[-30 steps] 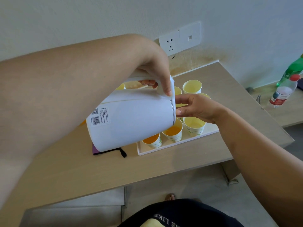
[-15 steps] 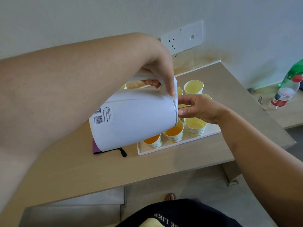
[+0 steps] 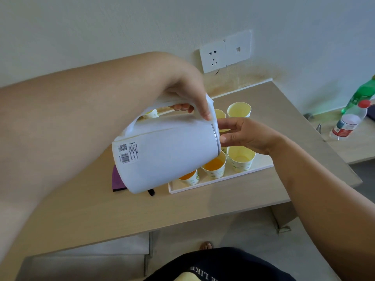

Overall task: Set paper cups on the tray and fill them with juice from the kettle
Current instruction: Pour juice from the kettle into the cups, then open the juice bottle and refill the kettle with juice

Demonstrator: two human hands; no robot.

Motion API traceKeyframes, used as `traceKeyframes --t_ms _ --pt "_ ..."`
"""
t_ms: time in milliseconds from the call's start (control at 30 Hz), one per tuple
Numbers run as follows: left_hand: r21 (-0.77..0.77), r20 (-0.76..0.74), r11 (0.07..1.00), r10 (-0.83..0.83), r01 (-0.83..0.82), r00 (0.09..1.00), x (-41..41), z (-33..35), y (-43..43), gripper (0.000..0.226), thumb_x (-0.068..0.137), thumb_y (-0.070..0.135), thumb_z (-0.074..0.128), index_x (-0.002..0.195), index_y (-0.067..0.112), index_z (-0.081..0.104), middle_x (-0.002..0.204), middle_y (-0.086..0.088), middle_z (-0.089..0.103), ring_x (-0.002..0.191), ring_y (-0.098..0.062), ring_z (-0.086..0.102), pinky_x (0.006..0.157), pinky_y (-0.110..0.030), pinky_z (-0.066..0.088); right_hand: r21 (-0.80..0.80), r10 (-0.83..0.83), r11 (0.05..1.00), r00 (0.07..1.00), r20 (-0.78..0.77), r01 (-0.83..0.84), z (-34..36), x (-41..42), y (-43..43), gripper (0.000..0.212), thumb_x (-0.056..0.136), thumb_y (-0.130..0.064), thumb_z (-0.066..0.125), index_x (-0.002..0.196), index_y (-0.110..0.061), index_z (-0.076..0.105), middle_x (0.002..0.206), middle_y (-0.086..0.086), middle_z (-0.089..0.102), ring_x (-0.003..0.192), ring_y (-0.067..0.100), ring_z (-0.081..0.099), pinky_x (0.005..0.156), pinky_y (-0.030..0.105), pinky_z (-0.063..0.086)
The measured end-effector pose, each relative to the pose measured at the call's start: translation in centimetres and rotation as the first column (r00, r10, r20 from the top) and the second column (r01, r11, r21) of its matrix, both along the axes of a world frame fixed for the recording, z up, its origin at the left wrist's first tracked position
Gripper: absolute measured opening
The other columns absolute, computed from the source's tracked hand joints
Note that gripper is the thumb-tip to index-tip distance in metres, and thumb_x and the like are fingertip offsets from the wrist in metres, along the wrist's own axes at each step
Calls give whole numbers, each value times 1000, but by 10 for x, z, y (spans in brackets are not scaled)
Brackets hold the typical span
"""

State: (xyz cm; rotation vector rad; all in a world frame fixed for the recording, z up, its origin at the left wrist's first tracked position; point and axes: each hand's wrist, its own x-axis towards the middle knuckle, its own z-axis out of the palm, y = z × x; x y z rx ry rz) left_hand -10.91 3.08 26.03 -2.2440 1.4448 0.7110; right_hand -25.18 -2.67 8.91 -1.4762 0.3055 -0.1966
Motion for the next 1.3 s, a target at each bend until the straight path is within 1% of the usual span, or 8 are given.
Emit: traceKeyframes --t_ms 233,433,567,667,767,967,1067,1300 --pt "-190 -246 957 169 -219 954 59 14 57 37 71 47 77 68 12 62 48 2 52 43 -13 47 48 -21 40 -189 -39 981 999 21 42 41 27 10 42 85 -19 68 127 -22 61 120 -8 67 111 7 62 96 23 49" --pt "-210 -595 813 335 -543 731 113 19 138 54 31 51 89 56 13 59 46 -1 44 40 -13 41 40 -18 37 -414 -17 910 1000 3 17 87 81 44 33 86 -33 67 118 -30 64 111 -18 66 104 -4 61 91 20 49" --pt "-293 -708 576 406 -763 578 140 13 195 50 37 31 84 73 8 58 48 0 45 41 -10 43 41 -18 40 -548 -70 828 991 111 120 103 126 76 27 88 -35 65 114 -30 65 111 -17 60 107 -2 55 91 15 41" --pt "-387 -754 381 393 -840 526 150 -1 223 40 47 13 82 79 10 57 48 2 48 41 -8 45 43 -17 42 -479 -167 841 964 209 250 108 155 104 8 90 -31 62 88 -24 66 86 -11 63 85 9 61 79 23 49" --pt "-480 -798 166 326 -862 507 159 -19 237 22 72 8 76 84 15 59 46 12 57 43 0 54 45 -11 44 -368 35 929 999 -2 -34 111 184 134 27 95 -36 53 89 -13 67 82 -1 67 71 14 64 73 30 56" --pt "-545 -822 -98 259 -833 507 189 -50 238 20 81 5 69 87 23 60 73 10 68 65 -6 62 65 -21 49 -265 290 908 943 -165 -326 103 242 185 40 99 -41 43 127 -14 52 116 1 58 97 18 62 85 31 52" --pt "-545 -832 -129 205 -828 516 209 -61 233 29 81 0 67 90 25 56 82 6 65 71 -8 62 61 -16 51 -225 311 915 940 -140 -336 97 269 199 40 100 -31 44 135 -13 44 121 0 53 102 18 59 87 31 52" --pt "-514 -851 -29 145 -857 505 271 -96 228 35 81 -1 67 106 22 57 92 4 65 81 -9 63 65 -17 49 -82 263 955 943 -202 -284 69 320 195 36 98 -11 45 134 -12 45 136 8 50 118 23 54 96 40 50"
